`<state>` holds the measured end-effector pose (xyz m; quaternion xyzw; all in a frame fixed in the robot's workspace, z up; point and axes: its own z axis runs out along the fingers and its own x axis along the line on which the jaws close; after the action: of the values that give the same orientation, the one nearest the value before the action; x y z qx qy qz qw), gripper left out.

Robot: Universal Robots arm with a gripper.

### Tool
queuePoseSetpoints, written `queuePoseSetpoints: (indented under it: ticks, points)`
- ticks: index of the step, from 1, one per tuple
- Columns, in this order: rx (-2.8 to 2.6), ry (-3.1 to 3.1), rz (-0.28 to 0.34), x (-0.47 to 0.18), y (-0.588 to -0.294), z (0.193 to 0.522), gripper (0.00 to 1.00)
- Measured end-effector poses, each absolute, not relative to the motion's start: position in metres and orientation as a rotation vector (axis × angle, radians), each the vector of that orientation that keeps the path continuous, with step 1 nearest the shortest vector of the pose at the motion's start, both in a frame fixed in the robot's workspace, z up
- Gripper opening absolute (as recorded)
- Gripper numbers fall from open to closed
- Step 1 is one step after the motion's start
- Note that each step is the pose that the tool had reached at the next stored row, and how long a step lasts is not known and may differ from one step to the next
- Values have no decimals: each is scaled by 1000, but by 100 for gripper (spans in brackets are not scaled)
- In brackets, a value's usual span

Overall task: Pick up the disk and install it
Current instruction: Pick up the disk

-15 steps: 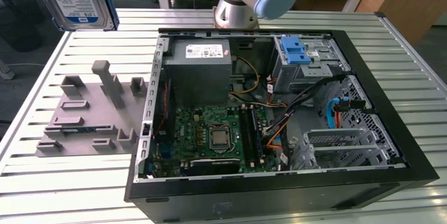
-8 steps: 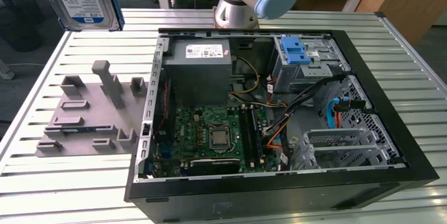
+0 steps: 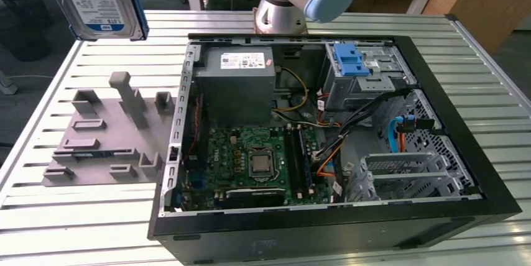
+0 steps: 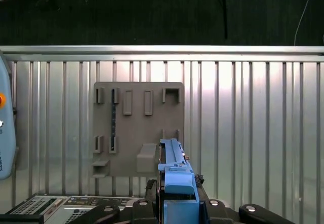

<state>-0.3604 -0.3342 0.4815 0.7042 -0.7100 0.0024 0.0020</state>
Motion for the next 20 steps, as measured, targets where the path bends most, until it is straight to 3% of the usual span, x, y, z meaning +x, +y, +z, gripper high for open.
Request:
queuePoseSetpoints:
  ticks: [20]
  points:
    - [2209,-2228,7,-334,-354,481,36]
